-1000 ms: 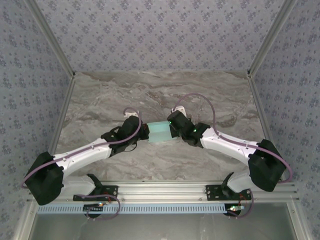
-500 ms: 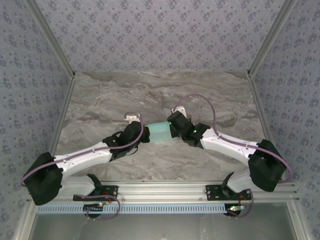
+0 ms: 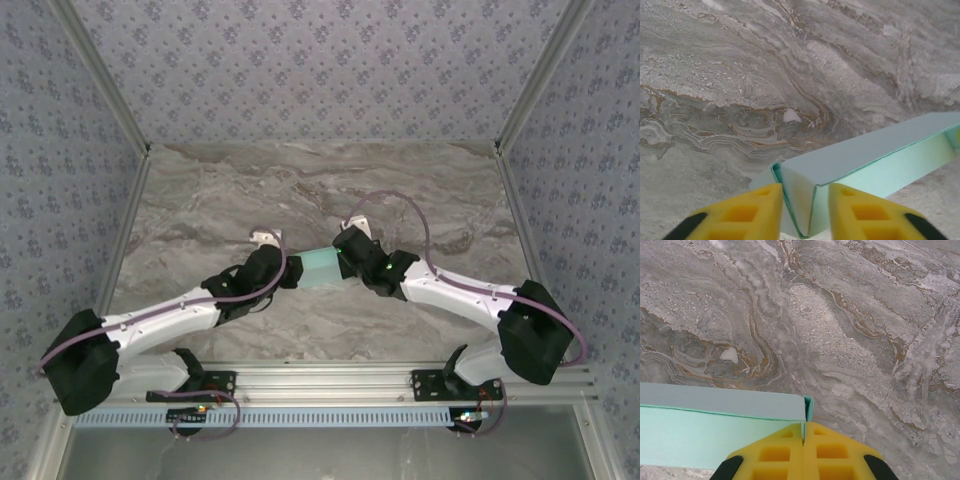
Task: Fold the paper box
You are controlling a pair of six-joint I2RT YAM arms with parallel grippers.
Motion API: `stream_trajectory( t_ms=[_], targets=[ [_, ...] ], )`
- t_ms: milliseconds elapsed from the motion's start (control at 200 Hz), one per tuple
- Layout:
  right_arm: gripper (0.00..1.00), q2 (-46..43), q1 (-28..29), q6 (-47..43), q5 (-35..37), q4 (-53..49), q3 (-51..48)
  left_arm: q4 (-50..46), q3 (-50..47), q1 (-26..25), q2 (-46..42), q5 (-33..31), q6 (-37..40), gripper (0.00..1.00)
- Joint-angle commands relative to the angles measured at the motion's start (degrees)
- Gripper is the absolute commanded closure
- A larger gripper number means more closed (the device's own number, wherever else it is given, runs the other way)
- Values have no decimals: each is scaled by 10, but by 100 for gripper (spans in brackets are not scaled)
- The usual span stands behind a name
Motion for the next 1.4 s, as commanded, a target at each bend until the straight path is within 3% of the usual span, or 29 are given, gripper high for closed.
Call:
stream_trajectory(
  t_ms=[0,215,315,445,760,1399],
  targets=[
    [96,-1,8,3,-1,-30,-14,-18,1,-5,-30,6,14,60],
    [96,-1,9,3,2,-29,-12,-42,15,1,-57,2,28,42],
    [96,-1,11,3,4,-30,-11,-37,20,26,-58,30,29,38],
    [96,-3,13,2,5,-32,-8,-34,37,71,-43,83,27,37],
    [96,-5,13,1,13,-37,-6,-44,67,121,15,149,17,37],
    [95,-3,13,0,16,-34,-6,-17,-3,119,43,189,-13,39]
  ],
)
